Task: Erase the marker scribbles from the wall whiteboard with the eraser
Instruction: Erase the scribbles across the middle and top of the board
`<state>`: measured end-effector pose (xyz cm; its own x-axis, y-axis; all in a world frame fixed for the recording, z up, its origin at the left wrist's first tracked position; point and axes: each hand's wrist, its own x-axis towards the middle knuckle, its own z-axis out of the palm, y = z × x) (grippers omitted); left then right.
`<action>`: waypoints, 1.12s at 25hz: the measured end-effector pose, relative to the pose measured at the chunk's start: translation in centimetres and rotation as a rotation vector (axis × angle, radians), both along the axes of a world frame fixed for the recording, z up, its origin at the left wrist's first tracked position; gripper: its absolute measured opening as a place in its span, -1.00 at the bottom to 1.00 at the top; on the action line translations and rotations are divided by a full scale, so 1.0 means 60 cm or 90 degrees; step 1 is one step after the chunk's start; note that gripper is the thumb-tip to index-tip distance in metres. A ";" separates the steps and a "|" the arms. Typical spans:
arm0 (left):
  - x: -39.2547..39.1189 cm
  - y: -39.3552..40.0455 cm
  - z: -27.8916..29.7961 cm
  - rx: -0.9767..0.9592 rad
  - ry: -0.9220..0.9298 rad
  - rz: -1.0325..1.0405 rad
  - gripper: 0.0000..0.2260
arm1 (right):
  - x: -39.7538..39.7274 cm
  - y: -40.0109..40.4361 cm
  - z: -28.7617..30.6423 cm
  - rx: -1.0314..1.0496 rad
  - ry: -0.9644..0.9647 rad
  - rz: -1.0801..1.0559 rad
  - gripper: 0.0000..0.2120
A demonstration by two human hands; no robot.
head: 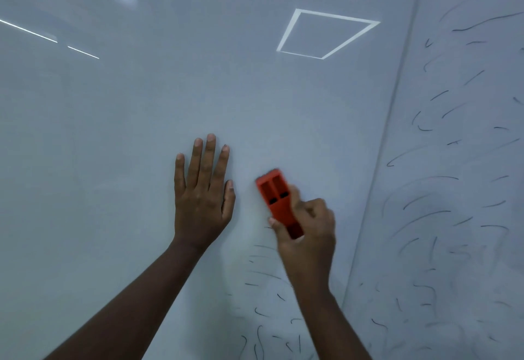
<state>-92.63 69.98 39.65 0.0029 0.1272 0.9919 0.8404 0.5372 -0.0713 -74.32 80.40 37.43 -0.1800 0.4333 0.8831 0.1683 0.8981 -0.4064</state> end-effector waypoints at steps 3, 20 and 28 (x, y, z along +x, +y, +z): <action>-0.002 -0.004 -0.014 -0.021 -0.004 0.011 -0.41 | 0.006 -0.009 -0.045 0.093 -0.106 -0.010 -0.18; -0.005 -0.006 -0.061 -0.024 0.009 0.007 -0.42 | 0.082 0.083 -0.069 -0.341 0.188 -0.042 -0.23; 0.002 -0.002 -0.071 -0.021 -0.007 0.020 -0.40 | 0.025 0.008 -0.112 -0.255 0.079 -0.022 -0.35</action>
